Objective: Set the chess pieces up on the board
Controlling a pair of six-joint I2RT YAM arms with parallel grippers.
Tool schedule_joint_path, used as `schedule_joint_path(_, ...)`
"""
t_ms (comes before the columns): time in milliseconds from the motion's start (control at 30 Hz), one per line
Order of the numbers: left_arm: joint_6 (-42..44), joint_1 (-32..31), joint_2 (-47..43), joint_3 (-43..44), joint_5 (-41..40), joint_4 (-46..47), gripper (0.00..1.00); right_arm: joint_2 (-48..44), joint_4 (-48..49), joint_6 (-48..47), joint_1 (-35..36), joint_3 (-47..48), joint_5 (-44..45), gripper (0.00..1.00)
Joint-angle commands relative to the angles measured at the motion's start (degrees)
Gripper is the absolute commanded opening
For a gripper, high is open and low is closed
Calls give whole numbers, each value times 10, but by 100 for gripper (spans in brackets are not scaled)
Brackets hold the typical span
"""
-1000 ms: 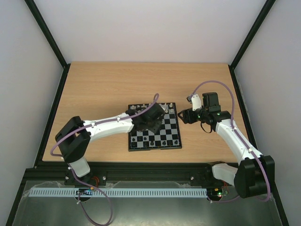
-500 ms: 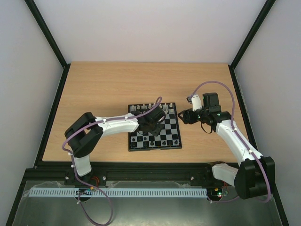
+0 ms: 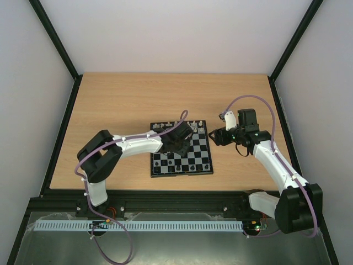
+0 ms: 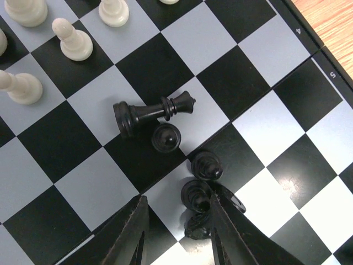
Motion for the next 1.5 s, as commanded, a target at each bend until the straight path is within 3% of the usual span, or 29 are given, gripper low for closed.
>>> schedule_joint_path(0,-4,6,16,17,-2,10,30,-10,-23,-6,-3,-7,-6,71)
schedule_joint_path(700,3,12,19,33,-10,-3,7,-9,-25,-10,-3,-8,-6,71)
schedule_joint_path(1200,19,-9,-89,-39,12,-83,5,-6,-25,-12,-3,-9,-9,71)
schedule_joint_path(1467,38,-33,-95,-58,49,-106,5,0,-26,-11,-3,-7,-11,71)
